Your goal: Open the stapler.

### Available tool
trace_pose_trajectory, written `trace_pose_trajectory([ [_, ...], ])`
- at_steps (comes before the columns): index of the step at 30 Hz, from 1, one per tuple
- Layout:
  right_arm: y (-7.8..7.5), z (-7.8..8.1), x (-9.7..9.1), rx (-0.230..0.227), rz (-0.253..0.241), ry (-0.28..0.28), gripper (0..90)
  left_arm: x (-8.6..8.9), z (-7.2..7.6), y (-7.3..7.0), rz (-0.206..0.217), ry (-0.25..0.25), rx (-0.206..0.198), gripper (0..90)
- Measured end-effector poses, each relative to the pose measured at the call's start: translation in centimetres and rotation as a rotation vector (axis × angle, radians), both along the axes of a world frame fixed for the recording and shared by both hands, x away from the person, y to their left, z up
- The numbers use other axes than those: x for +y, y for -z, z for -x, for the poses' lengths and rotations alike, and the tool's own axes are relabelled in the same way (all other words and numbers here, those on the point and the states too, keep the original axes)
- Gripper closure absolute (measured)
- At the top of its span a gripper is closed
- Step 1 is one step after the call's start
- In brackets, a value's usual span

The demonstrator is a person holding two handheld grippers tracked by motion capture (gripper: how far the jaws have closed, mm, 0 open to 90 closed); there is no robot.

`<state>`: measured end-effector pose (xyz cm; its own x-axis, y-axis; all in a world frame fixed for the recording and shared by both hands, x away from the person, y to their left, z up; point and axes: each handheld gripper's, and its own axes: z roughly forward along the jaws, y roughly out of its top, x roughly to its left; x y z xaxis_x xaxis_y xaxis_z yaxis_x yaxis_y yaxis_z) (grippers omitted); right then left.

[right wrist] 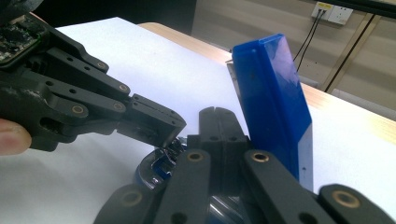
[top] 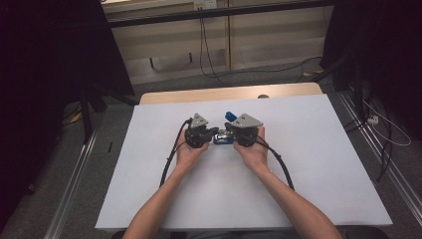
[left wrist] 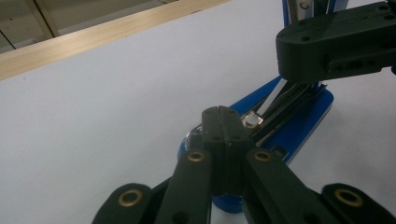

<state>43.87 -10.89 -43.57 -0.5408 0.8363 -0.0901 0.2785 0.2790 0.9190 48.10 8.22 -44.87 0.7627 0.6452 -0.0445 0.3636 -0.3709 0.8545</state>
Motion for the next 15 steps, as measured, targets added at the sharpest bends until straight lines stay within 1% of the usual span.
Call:
trace_pose_trajectory([
  [8,0.04,0.01,0.01,-0.002,-0.006,0.007,90.0,0.03,0.06,0.04,0.004,-0.005,-0.003,90.0],
  [15,0.11,0.15,0.17,-0.011,-0.002,0.022,90.0,-0.02,0.12,0.00,-0.006,-0.005,-0.009,90.0],
])
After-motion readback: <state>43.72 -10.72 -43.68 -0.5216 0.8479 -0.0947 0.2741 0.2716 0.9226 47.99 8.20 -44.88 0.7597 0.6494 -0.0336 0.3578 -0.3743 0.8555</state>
